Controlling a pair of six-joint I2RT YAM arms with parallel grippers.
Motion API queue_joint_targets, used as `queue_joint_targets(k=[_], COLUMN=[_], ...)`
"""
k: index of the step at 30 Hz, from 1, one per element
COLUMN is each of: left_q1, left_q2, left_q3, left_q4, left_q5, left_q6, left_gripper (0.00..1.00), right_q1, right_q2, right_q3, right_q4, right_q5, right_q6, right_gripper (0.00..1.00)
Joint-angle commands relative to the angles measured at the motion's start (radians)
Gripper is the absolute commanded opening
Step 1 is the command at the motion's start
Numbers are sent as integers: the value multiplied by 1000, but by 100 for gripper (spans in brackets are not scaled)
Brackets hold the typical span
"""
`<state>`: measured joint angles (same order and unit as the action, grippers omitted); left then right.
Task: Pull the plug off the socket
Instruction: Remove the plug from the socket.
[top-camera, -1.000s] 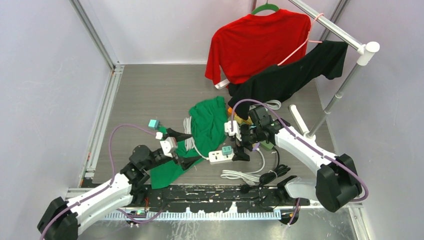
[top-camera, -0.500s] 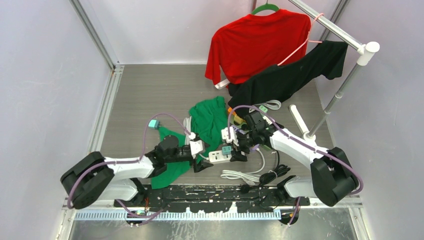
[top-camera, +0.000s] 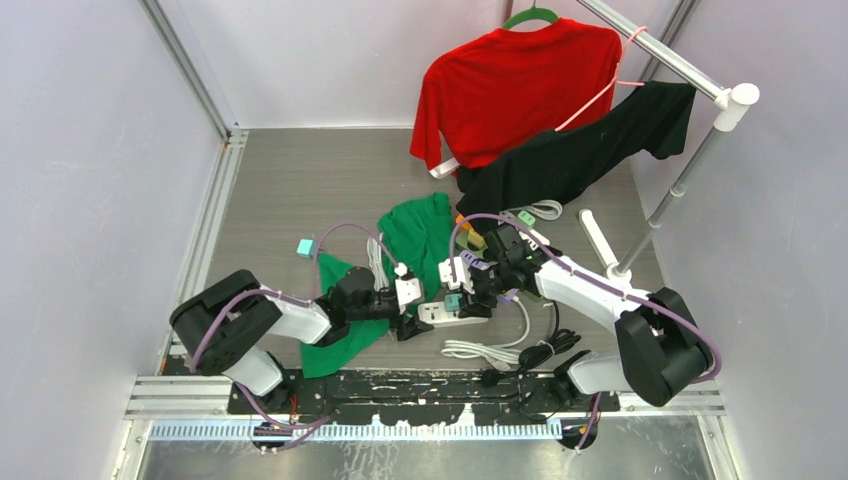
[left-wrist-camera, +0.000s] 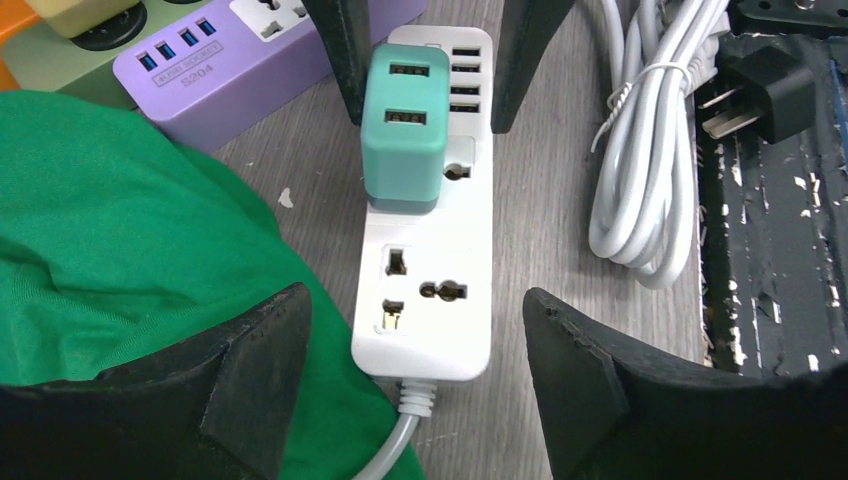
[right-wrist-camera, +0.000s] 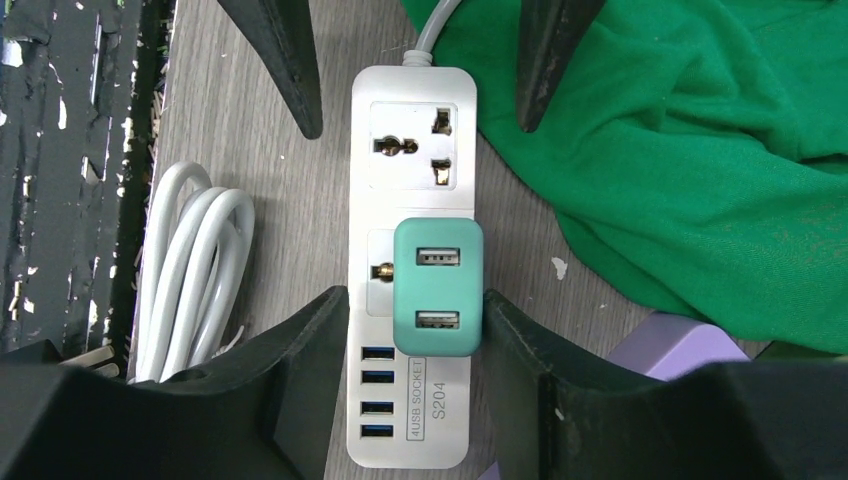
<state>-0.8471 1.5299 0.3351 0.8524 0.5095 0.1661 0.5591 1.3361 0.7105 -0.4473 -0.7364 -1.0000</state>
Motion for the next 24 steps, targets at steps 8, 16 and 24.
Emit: queue_joint_targets(k=[8, 16, 24], left_q1=[-4, -3, -4], left_q2=[100, 148, 203], left_q3=[53, 75, 97], left_q4=[148, 155, 162], left_q5=[15, 43, 62], left_q6=[-8, -36, -63], left_gripper=[73, 65, 47], right_q1=[5, 5, 5], right_q2=[-2, 1, 3], right_q3=[29, 28, 27], right_q4=[7, 20, 40], right_q5=[-41, -44, -51], right_q6=[6, 26, 56], right_gripper=[51, 46, 38])
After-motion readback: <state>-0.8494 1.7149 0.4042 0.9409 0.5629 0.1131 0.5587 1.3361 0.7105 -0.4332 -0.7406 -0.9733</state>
